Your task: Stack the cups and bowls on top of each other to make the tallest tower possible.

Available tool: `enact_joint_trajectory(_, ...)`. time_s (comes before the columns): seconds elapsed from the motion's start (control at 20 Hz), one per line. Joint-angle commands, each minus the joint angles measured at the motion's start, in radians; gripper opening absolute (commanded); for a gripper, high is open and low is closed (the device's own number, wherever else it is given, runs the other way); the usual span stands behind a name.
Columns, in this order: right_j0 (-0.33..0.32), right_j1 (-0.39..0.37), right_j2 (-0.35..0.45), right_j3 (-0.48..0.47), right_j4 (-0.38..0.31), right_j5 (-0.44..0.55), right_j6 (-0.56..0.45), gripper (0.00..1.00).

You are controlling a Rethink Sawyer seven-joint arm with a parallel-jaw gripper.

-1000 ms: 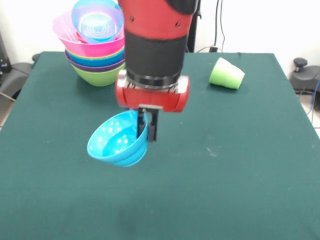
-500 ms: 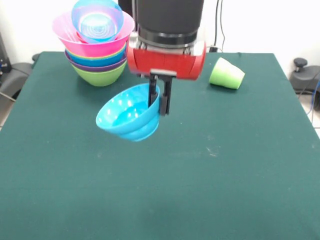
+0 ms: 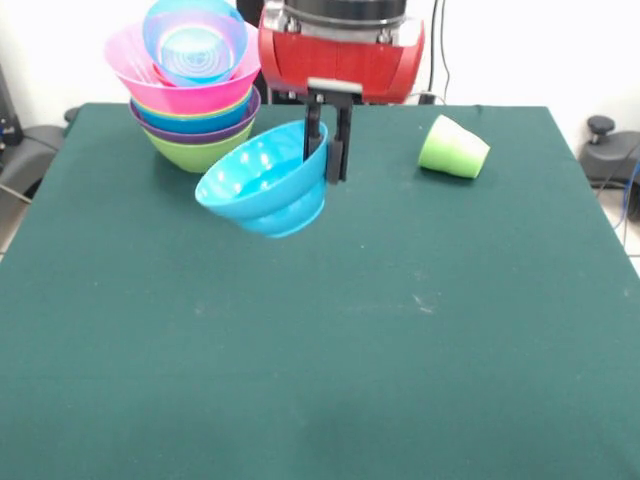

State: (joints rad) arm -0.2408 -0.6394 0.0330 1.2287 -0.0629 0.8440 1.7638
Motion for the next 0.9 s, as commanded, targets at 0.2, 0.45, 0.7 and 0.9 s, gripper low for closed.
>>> enact_joint_trajectory(0.2, -0.002, -0.097, -0.016, 0.266, 0.049, 0.132, 0.102, 0.0)
enact_joint_trajectory(0.45, -0.012, -0.148, -0.032, 0.343, 0.071, 0.126, 0.088, 0.0)
enact_joint_trajectory(0.7, -0.023, -0.203, -0.041, 0.42, 0.093, 0.118, 0.078, 0.0)
enact_joint_trajectory(0.9, -0.027, -0.229, -0.046, 0.424, 0.1, 0.152, 0.066, 0.0)
